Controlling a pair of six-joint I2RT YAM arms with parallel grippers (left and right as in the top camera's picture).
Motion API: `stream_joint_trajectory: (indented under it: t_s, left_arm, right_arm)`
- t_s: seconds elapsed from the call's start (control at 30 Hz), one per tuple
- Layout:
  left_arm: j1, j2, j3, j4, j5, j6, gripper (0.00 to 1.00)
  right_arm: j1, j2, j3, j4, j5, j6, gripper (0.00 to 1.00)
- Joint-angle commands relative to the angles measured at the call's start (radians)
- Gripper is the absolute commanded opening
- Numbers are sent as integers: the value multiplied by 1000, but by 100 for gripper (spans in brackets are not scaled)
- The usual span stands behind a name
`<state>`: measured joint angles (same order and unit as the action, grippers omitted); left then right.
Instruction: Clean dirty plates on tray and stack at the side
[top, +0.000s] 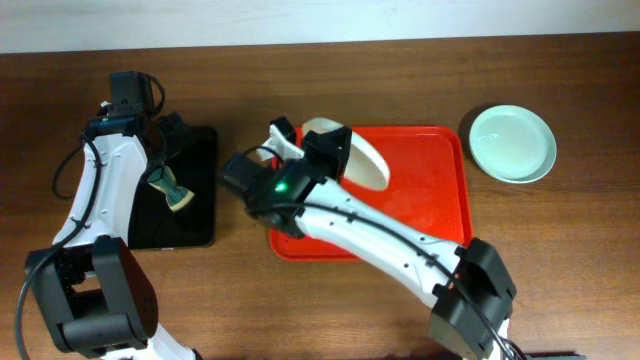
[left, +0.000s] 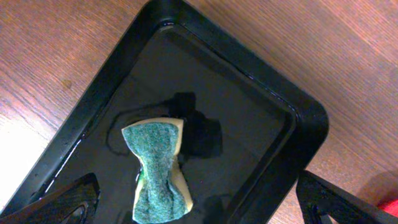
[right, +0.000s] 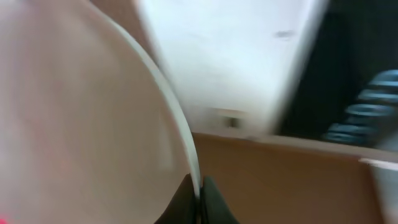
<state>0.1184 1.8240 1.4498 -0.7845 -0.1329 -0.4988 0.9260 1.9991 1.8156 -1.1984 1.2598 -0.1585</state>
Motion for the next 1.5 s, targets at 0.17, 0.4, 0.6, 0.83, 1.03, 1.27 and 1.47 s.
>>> stream_joint_trajectory:
  t_s: [0.17,0.4,0.6,0.83,1.03,1.27,1.47]
  left_arm:
    - [4,-4,5,-2,6,-2,99]
    - [4,-4,5,-2,6,-2,99]
    - [4,-4,5,-2,6,-2,99]
    - [4,-4,5,-2,6,-2,99]
    - [4,-4,5,-2,6,-2,99]
    - [4,-4,5,-2,6,-2,99]
    - [4,-4,5,-2,6,-2,99]
  right_arm:
    - [-531,-29,11,125,-1098,171,4]
    - [-1033,-27,-3,132,-1649,172,4]
    - [-1344,-13,-90,193,-1652,190,4]
    - [-1521,-10,-270,422,-1647,303,4]
    - [-1528,-10,-357,500,-1562,336,5]
    - [-1528,-10,-358,523,-1562,336,41]
    - [-1529,-60,-333,482,-1562,328,99]
